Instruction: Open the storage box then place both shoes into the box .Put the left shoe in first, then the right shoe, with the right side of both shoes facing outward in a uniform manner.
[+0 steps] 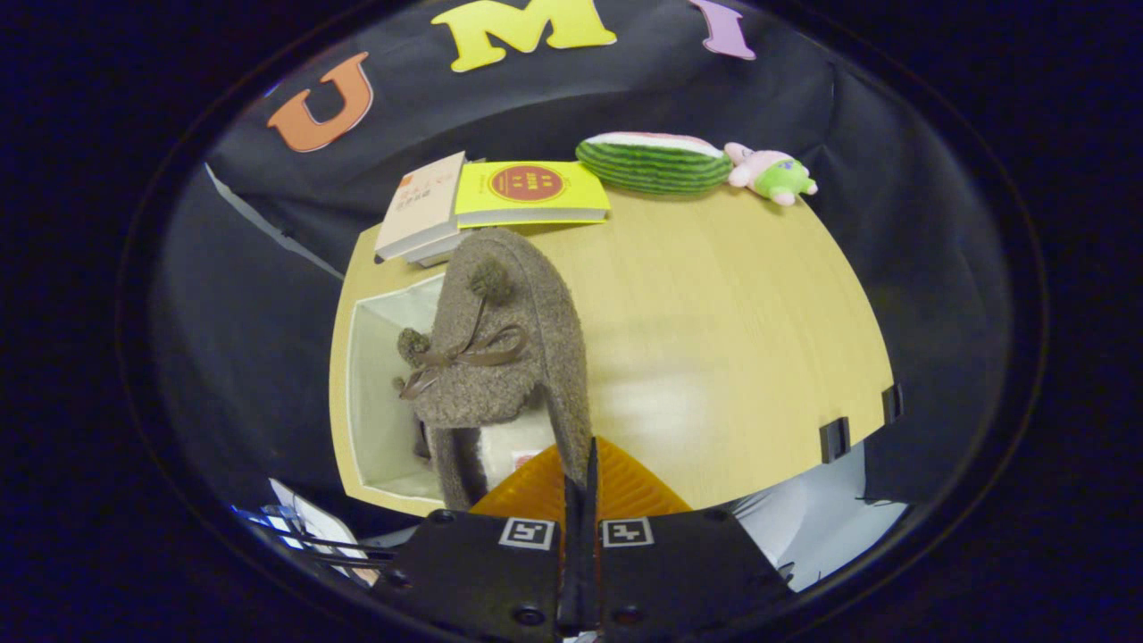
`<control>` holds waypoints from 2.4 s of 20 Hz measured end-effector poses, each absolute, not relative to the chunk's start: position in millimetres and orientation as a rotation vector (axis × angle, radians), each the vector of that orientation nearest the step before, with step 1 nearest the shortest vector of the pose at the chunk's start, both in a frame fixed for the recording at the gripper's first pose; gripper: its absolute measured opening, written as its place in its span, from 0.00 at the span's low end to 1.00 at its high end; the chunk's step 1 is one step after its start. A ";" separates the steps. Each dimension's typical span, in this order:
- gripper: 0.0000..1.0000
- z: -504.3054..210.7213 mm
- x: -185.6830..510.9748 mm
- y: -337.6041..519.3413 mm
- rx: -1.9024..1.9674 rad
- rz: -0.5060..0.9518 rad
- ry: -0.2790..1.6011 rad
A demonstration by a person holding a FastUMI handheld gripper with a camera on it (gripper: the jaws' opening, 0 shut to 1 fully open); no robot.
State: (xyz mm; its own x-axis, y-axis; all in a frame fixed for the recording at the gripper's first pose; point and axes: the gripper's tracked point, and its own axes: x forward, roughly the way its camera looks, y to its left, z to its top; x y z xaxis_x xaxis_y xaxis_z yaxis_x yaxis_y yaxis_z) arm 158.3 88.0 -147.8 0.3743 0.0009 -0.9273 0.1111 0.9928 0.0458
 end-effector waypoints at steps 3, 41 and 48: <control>0.06 -145.2 158.6 124.5 0.104 -0.048 1.161; 1.00 -32.0 158.6 82.9 -0.040 0.017 0.312; 1.00 -38.8 114.4 44.8 -0.025 0.055 0.148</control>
